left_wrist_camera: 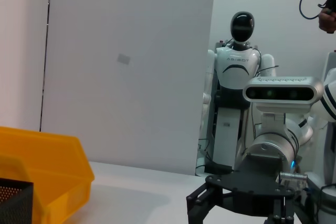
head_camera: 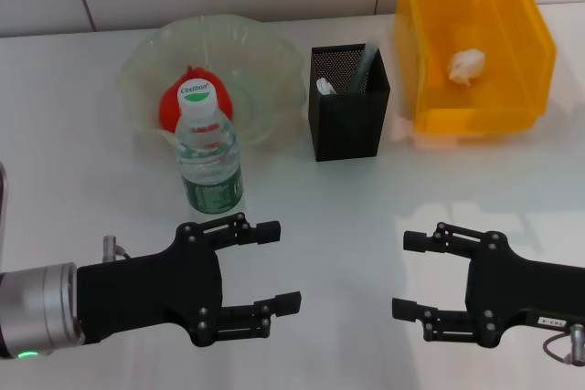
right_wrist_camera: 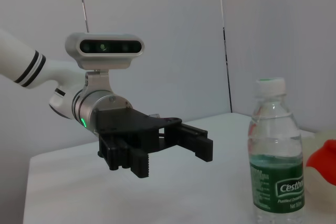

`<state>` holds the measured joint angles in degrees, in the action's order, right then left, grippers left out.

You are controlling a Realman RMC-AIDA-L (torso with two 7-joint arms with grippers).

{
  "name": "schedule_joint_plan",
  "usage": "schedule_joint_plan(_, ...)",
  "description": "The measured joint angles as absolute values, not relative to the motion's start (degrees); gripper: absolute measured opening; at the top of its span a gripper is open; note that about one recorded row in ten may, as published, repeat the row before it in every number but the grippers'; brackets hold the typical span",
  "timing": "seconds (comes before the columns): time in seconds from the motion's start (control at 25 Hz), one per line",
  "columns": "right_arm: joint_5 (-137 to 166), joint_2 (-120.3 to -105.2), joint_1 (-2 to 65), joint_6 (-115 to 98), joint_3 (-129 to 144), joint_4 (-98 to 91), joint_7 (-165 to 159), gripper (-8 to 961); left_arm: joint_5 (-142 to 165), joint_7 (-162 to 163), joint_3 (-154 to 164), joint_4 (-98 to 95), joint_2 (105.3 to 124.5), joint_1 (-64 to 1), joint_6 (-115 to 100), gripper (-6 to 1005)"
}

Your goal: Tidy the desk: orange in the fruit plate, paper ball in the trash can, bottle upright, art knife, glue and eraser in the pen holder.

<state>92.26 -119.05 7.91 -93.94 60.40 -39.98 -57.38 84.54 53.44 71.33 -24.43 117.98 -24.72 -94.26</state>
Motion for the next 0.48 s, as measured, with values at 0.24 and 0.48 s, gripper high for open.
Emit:
schedule_joint_plan(0.24,92.44,-119.09,8.65,-93.26,60.45,-39.83,-57.37,795,84.56,53.5,70.78,-24.44,117.34,-24.35,-95.25,785)
schedule_joint_plan(0.48,92.52,-119.09,9.25,-91.9,60.73,-39.67,-57.48,795,84.56,53.52,70.08,-24.46,116.88,-23.92,-95.86,785)
